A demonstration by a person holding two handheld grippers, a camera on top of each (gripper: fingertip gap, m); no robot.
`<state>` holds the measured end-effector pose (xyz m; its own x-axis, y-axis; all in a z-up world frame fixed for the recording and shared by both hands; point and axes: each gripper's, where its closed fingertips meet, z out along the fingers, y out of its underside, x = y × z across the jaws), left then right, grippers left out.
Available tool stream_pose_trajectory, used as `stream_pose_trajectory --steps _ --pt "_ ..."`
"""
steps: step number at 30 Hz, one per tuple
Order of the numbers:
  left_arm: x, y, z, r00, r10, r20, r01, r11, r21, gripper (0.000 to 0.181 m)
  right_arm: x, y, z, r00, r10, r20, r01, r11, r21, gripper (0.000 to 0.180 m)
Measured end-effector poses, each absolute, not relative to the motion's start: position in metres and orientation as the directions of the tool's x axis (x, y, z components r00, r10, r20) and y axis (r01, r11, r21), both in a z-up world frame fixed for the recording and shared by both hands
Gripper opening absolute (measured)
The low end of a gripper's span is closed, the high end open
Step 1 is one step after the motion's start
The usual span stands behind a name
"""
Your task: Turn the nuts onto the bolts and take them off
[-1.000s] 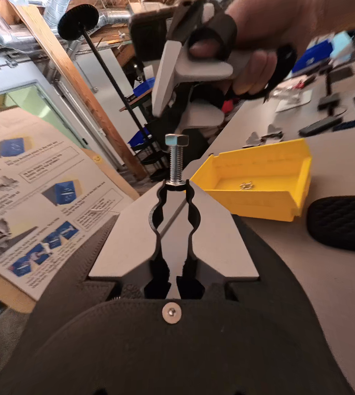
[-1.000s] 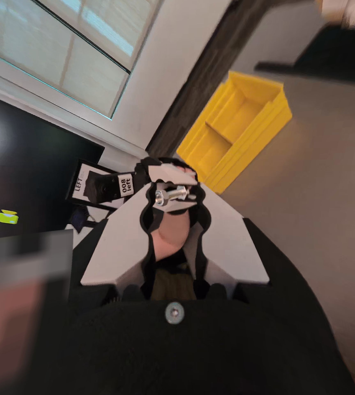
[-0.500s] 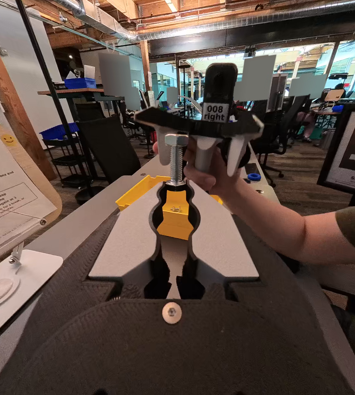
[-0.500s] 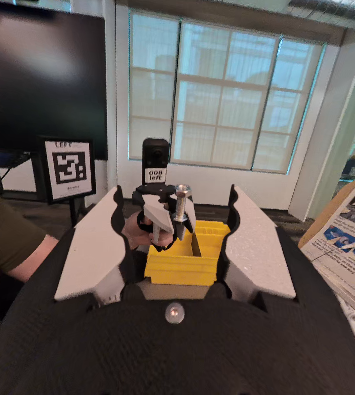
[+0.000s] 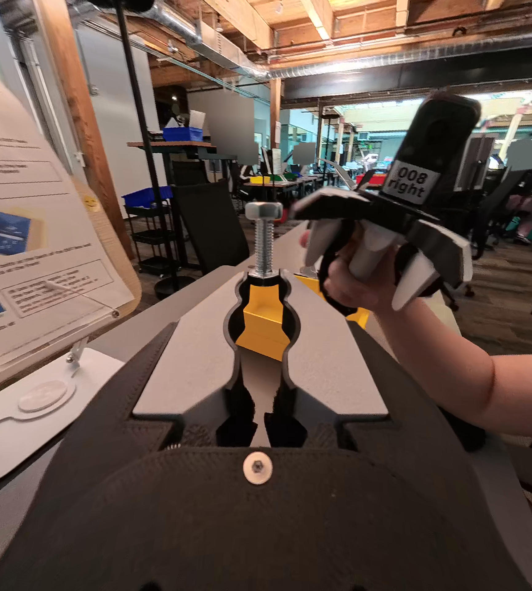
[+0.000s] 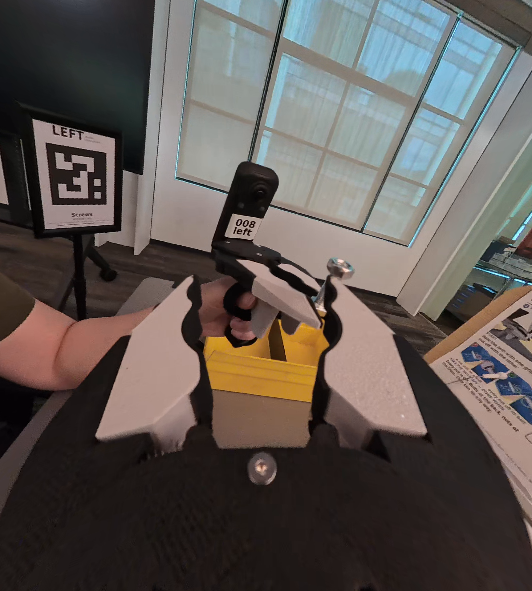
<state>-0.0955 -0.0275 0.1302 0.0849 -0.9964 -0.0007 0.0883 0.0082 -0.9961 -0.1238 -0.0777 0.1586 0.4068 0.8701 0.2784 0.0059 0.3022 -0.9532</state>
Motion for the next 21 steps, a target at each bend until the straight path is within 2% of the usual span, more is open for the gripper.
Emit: stream_pose_trajectory --steps 2,7,11,12,13,15,19,21 --pt "-0.102 -0.026 0.133 0.087 -0.996 0.003 0.102 0.006 -0.995 0.016 -0.121 -0.076 0.164 0.439 0.863 0.251 -0.009 0.284 -0.959 0.077" --pt "-0.098 -0.046 0.134 -0.005 -1.000 -0.005 0.081 0.005 -0.997 0.016 -0.130 -0.074 0.165 0.437 0.870 0.228 -0.051 0.277 -0.959 0.103" --pt "-0.093 -0.042 0.133 0.053 -0.998 -0.034 0.072 0.037 -0.997 0.016 -0.137 -0.076 0.161 0.436 0.866 0.246 -0.013 0.279 -0.960 0.106" --pt "-0.096 -0.036 0.136 0.085 -0.996 -0.029 0.092 0.037 -0.995 0.016 -0.137 -0.081 0.161 0.422 0.867 0.264 0.005 0.289 -0.957 0.094" --pt "-0.101 -0.029 0.139 0.121 -0.993 -0.014 0.114 0.028 -0.993 0.016 -0.138 -0.091 0.160 0.380 0.884 0.273 0.020 0.287 -0.958 0.072" --pt "-0.109 -0.022 0.141 0.144 -0.990 -0.004 0.124 0.022 -0.992 0.016 -0.133 -0.090 0.168 0.423 0.874 0.239 0.000 0.264 -0.965 0.077" --pt "-0.104 -0.037 0.138 0.070 -0.997 -0.038 0.089 0.044 -0.995 0.016 -0.130 -0.075 0.169 0.497 0.832 0.245 -0.006 0.285 -0.958 0.101" --pt "-0.095 -0.048 0.136 0.033 -0.998 -0.048 0.074 0.050 -0.996 0.016 -0.136 -0.073 0.164 0.481 0.844 0.237 -0.009 0.275 -0.961 0.104"
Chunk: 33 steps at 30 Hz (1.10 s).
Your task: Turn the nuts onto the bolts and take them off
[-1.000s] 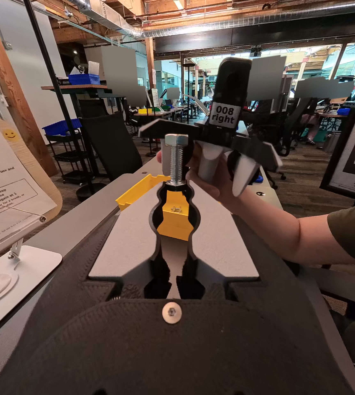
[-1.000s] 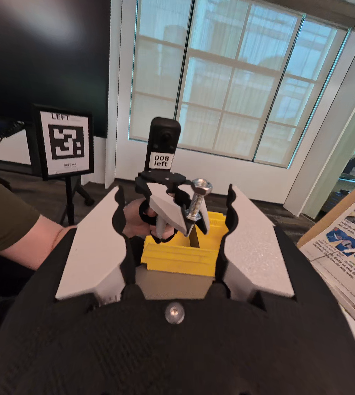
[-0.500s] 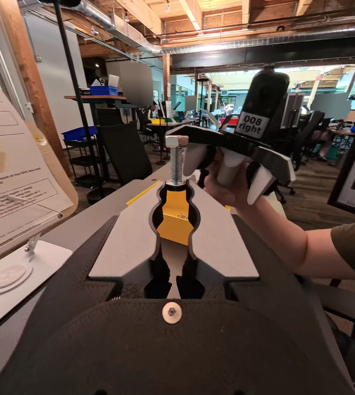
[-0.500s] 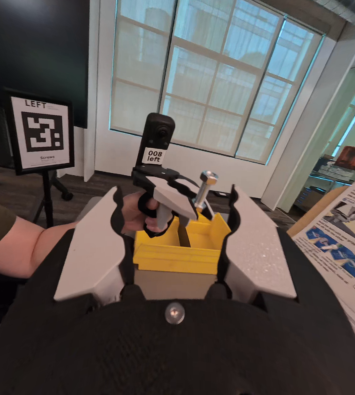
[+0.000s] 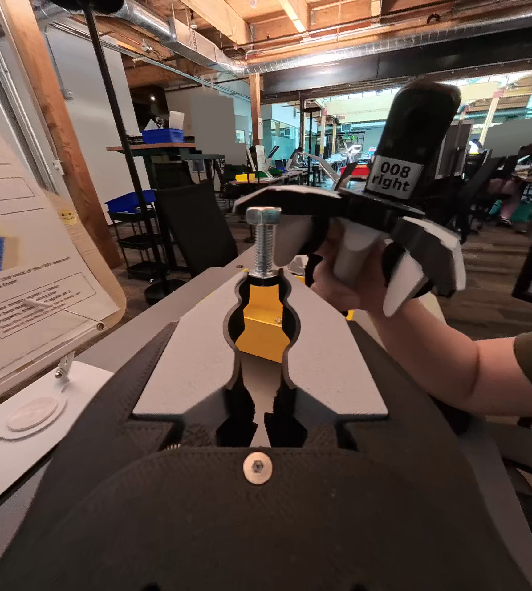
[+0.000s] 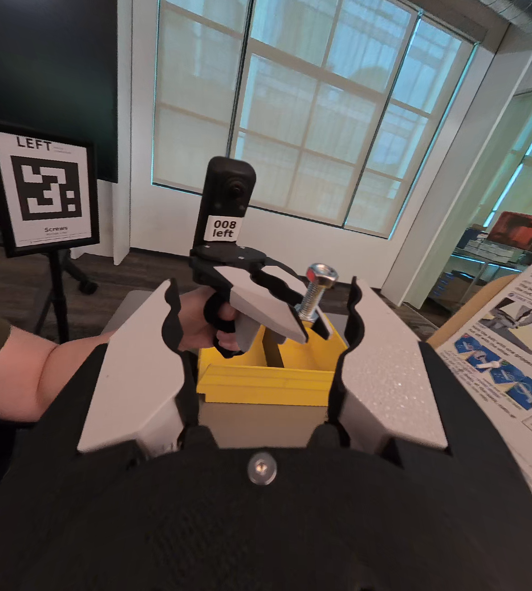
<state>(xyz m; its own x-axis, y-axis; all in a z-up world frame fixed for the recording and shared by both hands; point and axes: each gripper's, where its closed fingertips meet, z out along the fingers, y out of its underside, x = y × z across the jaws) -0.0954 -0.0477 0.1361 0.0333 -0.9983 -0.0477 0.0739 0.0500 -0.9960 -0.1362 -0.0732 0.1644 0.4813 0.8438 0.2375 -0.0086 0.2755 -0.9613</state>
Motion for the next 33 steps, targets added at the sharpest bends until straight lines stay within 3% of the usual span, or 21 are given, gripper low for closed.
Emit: stream_pose_trajectory --steps 3,5,6,13,16,17,18,19,23,27,30,32,33 --pt "-0.093 -0.042 0.138 0.084 -0.995 -0.059 0.087 0.066 -0.994 0.016 -0.142 -0.076 0.159 0.457 0.855 0.244 0.019 0.265 -0.964 0.108" --pt "-0.102 -0.030 0.143 0.122 -0.992 -0.019 0.125 0.034 -0.992 0.016 -0.143 -0.094 0.161 0.399 0.856 0.328 0.047 0.338 -0.940 0.076" --pt "-0.108 -0.025 0.144 0.129 -0.992 0.001 0.135 0.017 -0.991 0.016 -0.141 -0.099 0.166 0.406 0.847 0.344 0.042 0.358 -0.933 0.074" --pt "-0.099 -0.052 0.139 -0.010 -0.999 -0.036 0.094 0.034 -0.995 0.016 -0.138 -0.079 0.169 0.518 0.802 0.297 0.028 0.331 -0.943 0.103" --pt "-0.091 -0.053 0.138 0.021 -0.998 -0.062 0.085 0.064 -0.994 0.016 -0.144 -0.081 0.163 0.480 0.831 0.281 0.038 0.300 -0.953 0.109" --pt "-0.093 -0.048 0.140 0.047 -0.997 -0.054 0.094 0.058 -0.994 0.016 -0.142 -0.082 0.164 0.484 0.827 0.287 0.051 0.300 -0.952 0.107" --pt "-0.098 -0.040 0.143 0.079 -0.996 -0.032 0.116 0.041 -0.992 0.016 -0.142 -0.088 0.163 0.457 0.836 0.302 0.062 0.309 -0.949 0.091" --pt "-0.104 -0.031 0.145 0.111 -0.994 -0.007 0.140 0.022 -0.990 0.016 -0.140 -0.093 0.165 0.442 0.849 0.289 0.056 0.296 -0.954 0.087" --pt "-0.116 -0.031 0.151 0.051 -0.998 0.030 0.186 -0.020 -0.982 0.016 -0.129 -0.084 0.174 0.516 0.816 0.260 0.013 0.296 -0.955 0.094" --pt "-0.098 -0.062 0.145 -0.031 -0.998 -0.059 0.121 0.055 -0.991 0.016 -0.139 -0.077 0.166 0.506 0.823 0.258 0.015 0.290 -0.957 0.105" --pt "-0.091 -0.056 0.143 0.040 -0.995 -0.087 0.101 0.090 -0.991 0.016 -0.146 -0.081 0.160 0.485 0.828 0.282 0.066 0.287 -0.956 0.107" --pt "-0.103 -0.037 0.150 0.126 -0.991 -0.038 0.150 0.057 -0.987 0.016 -0.145 -0.092 0.158 0.449 0.834 0.321 0.117 0.301 -0.946 0.084" --pt "-0.111 -0.026 0.152 0.163 -0.986 -0.018 0.169 0.046 -0.984 0.016 -0.143 -0.099 0.165 0.449 0.833 0.324 0.093 0.317 -0.944 0.084"
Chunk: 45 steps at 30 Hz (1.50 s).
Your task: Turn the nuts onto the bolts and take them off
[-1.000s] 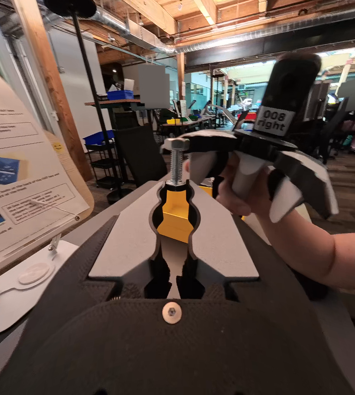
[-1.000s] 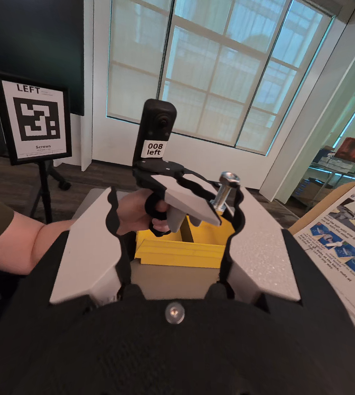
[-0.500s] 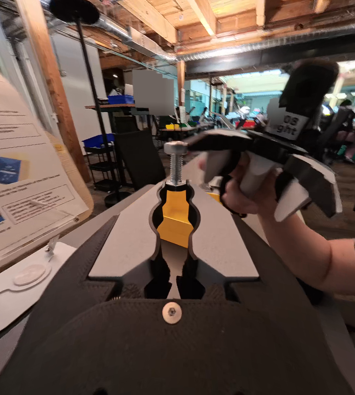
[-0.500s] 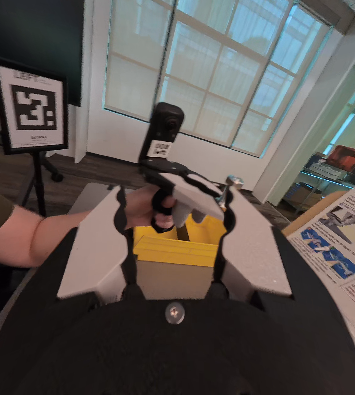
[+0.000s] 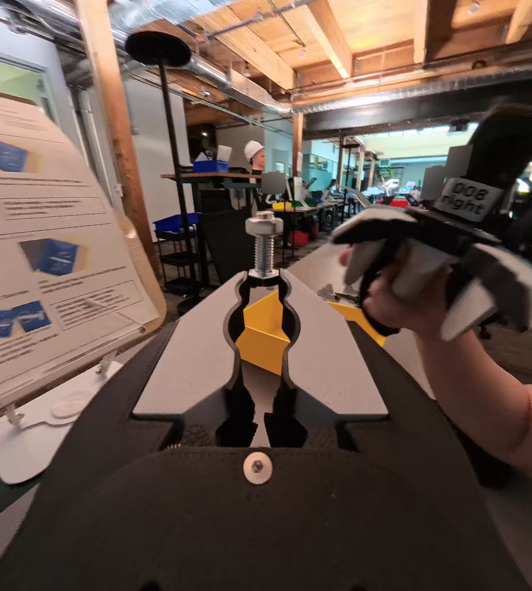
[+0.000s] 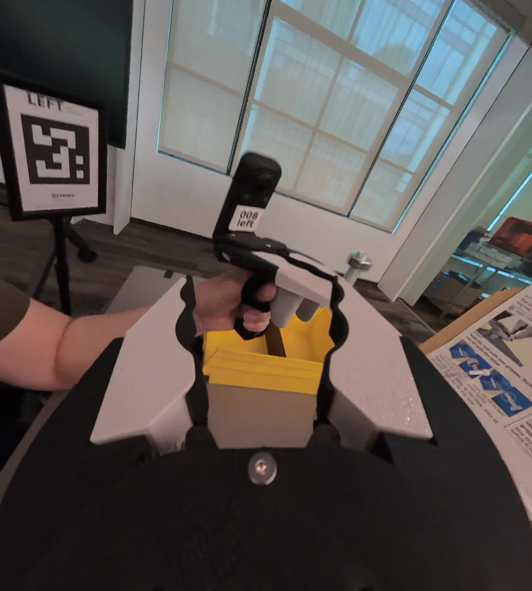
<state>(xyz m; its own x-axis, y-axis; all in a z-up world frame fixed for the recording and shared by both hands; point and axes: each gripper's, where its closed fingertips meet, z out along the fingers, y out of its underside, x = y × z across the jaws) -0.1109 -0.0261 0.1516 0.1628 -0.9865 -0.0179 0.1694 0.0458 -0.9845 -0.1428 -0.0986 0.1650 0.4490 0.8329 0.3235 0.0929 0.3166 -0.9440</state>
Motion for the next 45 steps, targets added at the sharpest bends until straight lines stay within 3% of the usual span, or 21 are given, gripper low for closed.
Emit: stream_pose_trajectory --steps 8,12,14,18,24,27,34,40,43,45 --pt "-0.101 -0.063 0.148 -0.031 -0.997 -0.066 0.123 0.061 -0.991 0.016 -0.139 -0.079 0.167 0.531 0.796 0.291 0.062 0.305 -0.950 0.099" --pt "-0.090 -0.055 0.140 0.055 -0.993 -0.104 0.079 0.109 -0.991 0.016 -0.143 -0.082 0.163 0.515 0.809 0.284 0.072 0.289 -0.955 0.102" --pt "-0.102 -0.040 0.148 0.109 -0.993 -0.039 0.133 0.054 -0.990 0.016 -0.140 -0.095 0.163 0.463 0.838 0.288 0.097 0.275 -0.956 0.063" --pt "-0.123 -0.031 0.156 0.069 -0.997 0.019 0.185 -0.006 -0.983 0.016 -0.130 -0.100 0.174 0.484 0.839 0.247 0.050 0.256 -0.965 0.073" --pt "-0.103 -0.062 0.151 -0.026 -0.997 -0.072 0.141 0.068 -0.988 0.016 -0.133 -0.076 0.162 0.518 0.823 0.233 0.051 0.242 -0.969 0.080" --pt "-0.095 -0.075 0.148 -0.075 -0.994 -0.079 0.129 0.069 -0.989 0.016 -0.133 -0.073 0.159 0.511 0.830 0.226 0.046 0.236 -0.971 0.052" --pt "-0.094 -0.080 0.146 -0.106 -0.991 -0.086 0.122 0.073 -0.990 0.016 -0.125 -0.071 0.168 0.490 0.862 0.126 -0.082 0.189 -0.978 0.008" --pt "-0.092 -0.081 0.148 -0.126 -0.990 -0.066 0.141 0.048 -0.989 0.017 -0.117 -0.068 0.170 0.482 0.872 0.086 -0.108 0.157 -0.982 0.007" --pt "-0.099 -0.068 0.155 -0.047 -0.998 -0.039 0.175 0.030 -0.984 0.042 -0.067 -0.057 0.177 0.616 0.779 0.116 -0.028 0.169 -0.985 0.007" --pt "-0.106 -0.056 0.157 0.015 -0.999 -0.034 0.168 0.036 -0.985 0.048 -0.008 -0.049 0.165 0.715 0.698 0.047 0.033 0.034 -0.999 0.007"
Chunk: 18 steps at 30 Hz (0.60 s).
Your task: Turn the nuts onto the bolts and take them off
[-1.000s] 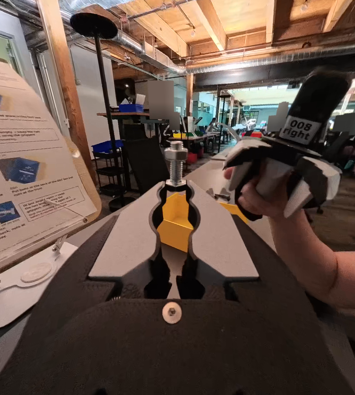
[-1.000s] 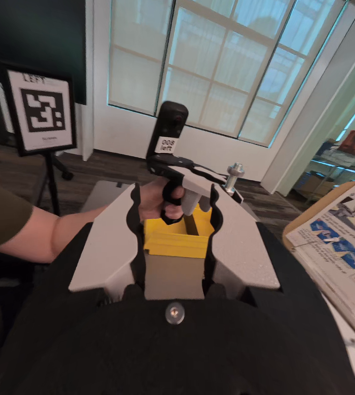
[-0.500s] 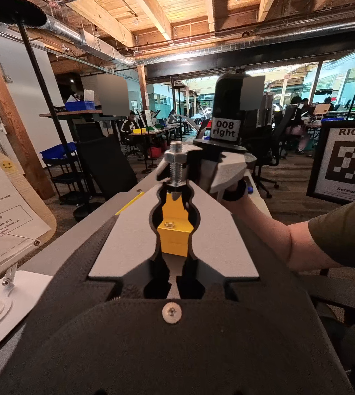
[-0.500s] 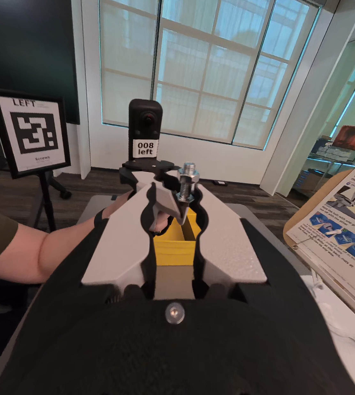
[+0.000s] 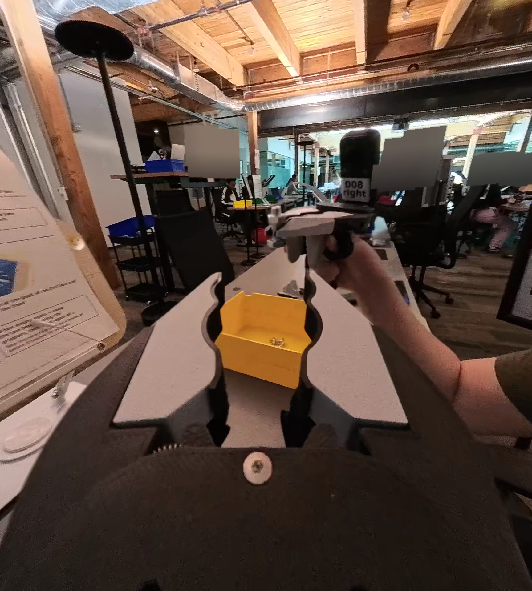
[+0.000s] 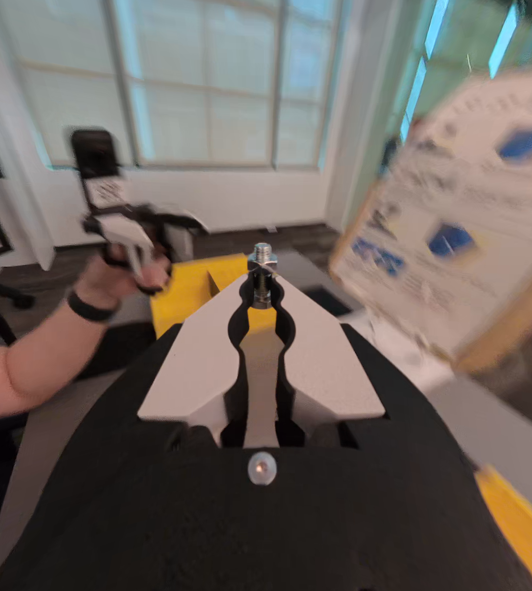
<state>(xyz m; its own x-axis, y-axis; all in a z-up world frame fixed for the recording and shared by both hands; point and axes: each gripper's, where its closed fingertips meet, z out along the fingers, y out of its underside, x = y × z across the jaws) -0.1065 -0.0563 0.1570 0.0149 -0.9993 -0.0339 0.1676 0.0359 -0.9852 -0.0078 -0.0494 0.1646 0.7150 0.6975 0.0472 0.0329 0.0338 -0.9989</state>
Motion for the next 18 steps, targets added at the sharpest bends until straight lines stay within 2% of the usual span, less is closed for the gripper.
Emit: stream_pose_trajectory --steps 3,5,8,10,13,18 --pt "-0.120 -0.048 0.156 0.081 -0.996 -0.030 0.151 0.042 -0.988 0.047 0.098 -0.033 0.099 0.898 0.429 -0.095 0.055 -0.324 -0.945 0.007" --pt "-0.128 -0.044 0.155 0.110 -0.994 -0.019 0.137 0.034 -0.990 0.046 0.160 -0.032 0.039 0.967 0.204 -0.152 -0.009 -0.571 -0.821 0.007" --pt "-0.136 -0.041 0.150 0.142 -0.990 0.003 0.089 0.010 -0.996 0.045 0.216 -0.046 -0.049 0.988 -0.005 -0.154 -0.091 -0.827 -0.554 0.007" --pt "-0.142 -0.039 0.145 0.160 -0.987 0.010 0.049 -0.002 -0.999 0.045 0.217 -0.055 -0.091 0.979 -0.016 -0.202 -0.097 -0.913 -0.397 0.007" --pt "-0.151 -0.033 0.143 0.193 -0.981 0.015 0.024 -0.011 -1.000 0.045 0.193 -0.045 -0.118 0.944 0.045 -0.326 -0.069 -0.941 -0.330 0.007" --pt "-0.162 -0.026 0.139 0.227 -0.973 0.031 0.003 -0.031 -1.000 0.045 0.182 -0.045 -0.148 0.954 0.036 -0.298 -0.023 -0.982 -0.190 0.007"
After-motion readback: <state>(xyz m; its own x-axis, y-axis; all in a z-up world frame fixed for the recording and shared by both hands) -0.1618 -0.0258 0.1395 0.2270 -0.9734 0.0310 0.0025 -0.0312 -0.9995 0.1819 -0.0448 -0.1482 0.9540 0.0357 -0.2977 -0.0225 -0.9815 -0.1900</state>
